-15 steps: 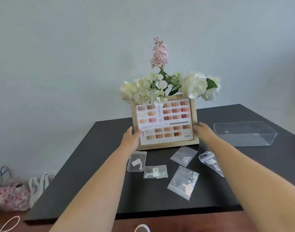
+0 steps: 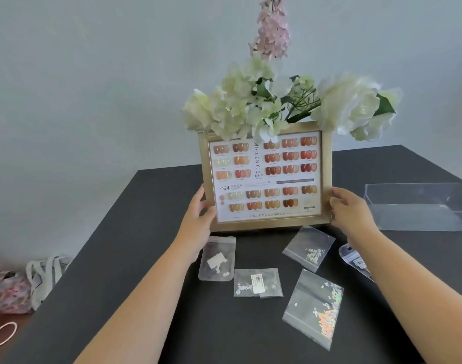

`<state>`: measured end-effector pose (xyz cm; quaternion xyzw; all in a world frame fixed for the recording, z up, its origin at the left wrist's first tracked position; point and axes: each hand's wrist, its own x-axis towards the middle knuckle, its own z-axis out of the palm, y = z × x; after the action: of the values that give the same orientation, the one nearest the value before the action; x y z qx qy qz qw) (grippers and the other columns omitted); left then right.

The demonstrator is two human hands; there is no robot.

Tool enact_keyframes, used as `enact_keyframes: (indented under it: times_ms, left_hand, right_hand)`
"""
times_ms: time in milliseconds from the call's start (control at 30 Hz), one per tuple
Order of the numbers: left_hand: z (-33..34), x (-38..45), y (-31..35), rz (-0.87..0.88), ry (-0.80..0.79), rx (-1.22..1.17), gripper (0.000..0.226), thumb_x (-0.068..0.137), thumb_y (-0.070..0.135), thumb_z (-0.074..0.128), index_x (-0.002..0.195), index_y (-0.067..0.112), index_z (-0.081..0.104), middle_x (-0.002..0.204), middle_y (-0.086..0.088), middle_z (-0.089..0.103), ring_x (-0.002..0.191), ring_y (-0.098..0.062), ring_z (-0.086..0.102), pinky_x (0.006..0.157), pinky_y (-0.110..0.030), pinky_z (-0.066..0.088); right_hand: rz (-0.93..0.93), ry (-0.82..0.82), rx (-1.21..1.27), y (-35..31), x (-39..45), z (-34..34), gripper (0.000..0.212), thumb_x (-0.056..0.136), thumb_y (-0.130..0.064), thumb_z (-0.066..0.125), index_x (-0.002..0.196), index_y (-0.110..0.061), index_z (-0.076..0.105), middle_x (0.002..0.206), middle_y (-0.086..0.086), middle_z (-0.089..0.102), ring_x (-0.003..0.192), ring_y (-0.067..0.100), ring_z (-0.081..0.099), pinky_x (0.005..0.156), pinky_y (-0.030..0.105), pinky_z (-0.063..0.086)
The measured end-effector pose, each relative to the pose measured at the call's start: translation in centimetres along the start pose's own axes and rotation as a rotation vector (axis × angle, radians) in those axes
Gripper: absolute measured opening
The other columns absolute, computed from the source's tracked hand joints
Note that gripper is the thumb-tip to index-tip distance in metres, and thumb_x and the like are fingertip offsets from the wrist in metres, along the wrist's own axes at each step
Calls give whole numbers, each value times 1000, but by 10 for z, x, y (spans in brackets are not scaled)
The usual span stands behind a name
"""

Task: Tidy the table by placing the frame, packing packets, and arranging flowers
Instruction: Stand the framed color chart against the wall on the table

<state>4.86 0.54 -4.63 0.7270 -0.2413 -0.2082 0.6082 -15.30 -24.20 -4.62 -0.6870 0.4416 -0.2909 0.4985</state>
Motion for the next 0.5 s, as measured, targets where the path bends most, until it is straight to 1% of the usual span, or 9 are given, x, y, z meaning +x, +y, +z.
enact_keyframes:
  times_ms: [67, 100, 133, 200, 300, 333, 400, 433, 500]
  left_hand:
    - [-18, -2, -3, -18, 30, 16, 58, 100, 21, 55, 141, 56, 33, 114, 26, 64, 108, -2, 59, 85, -40, 54]
    - [-27, -4, -5, -22, 33, 26, 59, 99, 19, 55, 140, 56, 34, 109, 26, 67, 102, 0, 62, 76, -34, 59]
    - [-36, -8, -6, -26, 34, 30, 60, 99, 17, 55, 140, 57, 35, 107, 25, 69, 99, 2, 65, 66, -28, 60]
    - [-53, -17, -8, -24, 43, 44, 61, 100, 16, 53, 139, 59, 35, 109, 23, 70, 99, 4, 65, 60, -23, 58]
    - [-75, -31, -7, -18, 67, 42, 61, 101, 15, 52, 138, 61, 34, 113, 17, 71, 101, 4, 65, 64, -24, 59]
    - [-82, -35, -7, -16, 81, 40, 61, 101, 16, 52, 138, 61, 34, 114, 15, 71, 102, 1, 66, 67, -27, 59]
    - [-95, -41, -6, -14, 112, 48, 60, 100, 17, 53, 140, 58, 34, 117, 12, 70, 108, -8, 65, 81, -40, 59]
    - [-101, -43, -5, -16, 124, 56, 61, 100, 18, 54, 142, 57, 34, 119, 11, 69, 112, -12, 63, 88, -47, 56]
    - [-111, -45, -5, -23, 150, 75, 61, 99, 19, 55, 143, 55, 34, 120, 10, 68, 115, -15, 60, 93, -51, 51]
  right_hand:
    - [-9, -37, -23, -5, -9, -1, 32, 101, -21, 45, 132, -26, 53, 120, 0, 61, 105, 24, 61, 88, 47, 55]
    - [-14, -63, -24, -8, -14, 0, 31, 101, -20, 45, 130, -25, 53, 117, -1, 62, 103, 23, 62, 87, 47, 55]
    - [-18, -93, -16, -10, -20, 1, 29, 101, -20, 46, 128, -25, 55, 112, -2, 64, 100, 21, 63, 86, 45, 56]
    - [-32, -160, 8, -13, -33, 4, 25, 100, -21, 47, 122, -26, 57, 105, -5, 66, 96, 18, 64, 81, 41, 57]
    - [-68, -241, 42, -21, -53, 13, 19, 100, -24, 47, 113, -32, 58, 102, -8, 67, 93, 14, 65, 71, 32, 56]
    - [-87, -264, 52, -25, -59, 17, 18, 100, -24, 46, 111, -34, 57, 100, -10, 67, 92, 12, 65, 68, 29, 55]
    - [-128, -296, 56, -32, -66, 26, 20, 100, -24, 45, 112, -36, 56, 99, -11, 68, 90, 11, 66, 63, 24, 55]
    - [-144, -305, 57, -35, -69, 31, 22, 101, -24, 45, 116, -36, 55, 99, -11, 68, 90, 11, 67, 64, 24, 56]
    - [-162, -312, 60, -40, -71, 43, 25, 102, -23, 43, 122, -35, 51, 102, -12, 68, 94, 13, 66, 70, 30, 55]
